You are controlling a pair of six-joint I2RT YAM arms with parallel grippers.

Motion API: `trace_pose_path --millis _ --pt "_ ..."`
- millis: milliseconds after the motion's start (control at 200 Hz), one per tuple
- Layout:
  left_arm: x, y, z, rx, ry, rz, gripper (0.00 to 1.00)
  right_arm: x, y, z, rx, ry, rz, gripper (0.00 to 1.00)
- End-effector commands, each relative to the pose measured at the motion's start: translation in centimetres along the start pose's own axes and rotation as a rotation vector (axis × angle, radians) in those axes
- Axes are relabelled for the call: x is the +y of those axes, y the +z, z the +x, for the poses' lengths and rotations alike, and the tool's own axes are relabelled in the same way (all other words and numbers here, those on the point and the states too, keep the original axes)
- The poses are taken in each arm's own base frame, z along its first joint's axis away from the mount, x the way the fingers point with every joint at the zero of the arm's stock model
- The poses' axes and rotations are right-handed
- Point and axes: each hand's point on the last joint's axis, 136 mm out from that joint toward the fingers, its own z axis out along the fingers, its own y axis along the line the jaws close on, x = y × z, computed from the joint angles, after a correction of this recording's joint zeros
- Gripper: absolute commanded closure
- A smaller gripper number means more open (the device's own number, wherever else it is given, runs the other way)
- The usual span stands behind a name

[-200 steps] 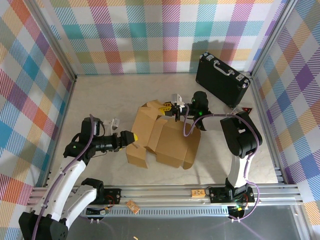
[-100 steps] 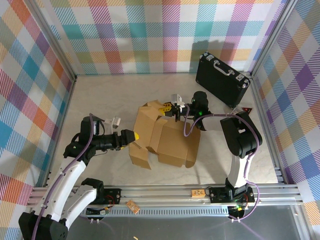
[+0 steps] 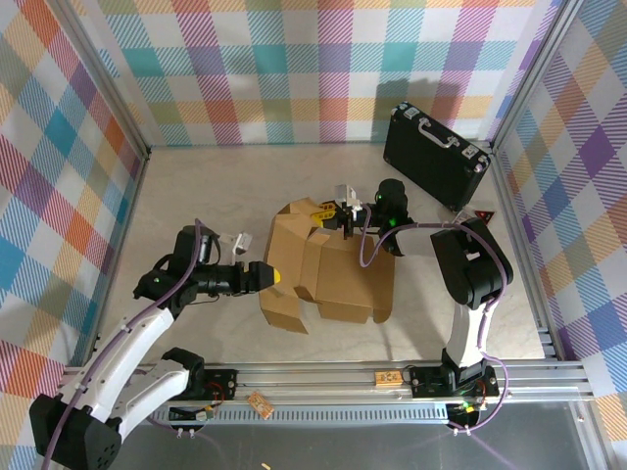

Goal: Fold the paper box

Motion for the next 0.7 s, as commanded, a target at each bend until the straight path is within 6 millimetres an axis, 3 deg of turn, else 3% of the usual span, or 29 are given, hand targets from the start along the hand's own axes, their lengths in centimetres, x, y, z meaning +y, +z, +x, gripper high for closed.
trace_pose_path --millis 0,415,695 --pt "0.6 0.1 -0.2 -0.002 0.02 -0.069 0.39 -0.1 -0.2 -0.1 -0.021 -0.004 -0.012 1.0" --pt "3.4 1.9 -0.4 0.052 0.044 -0.269 0.46 -0.3 0.0 0.6 -0.017 0.021 -0.012 1.0" --pt "2.9 1.4 -1.5 0.087 0.111 -0.349 0.5 -0.3 0.0 0.8 -0.011 0.032 -0.009 1.0"
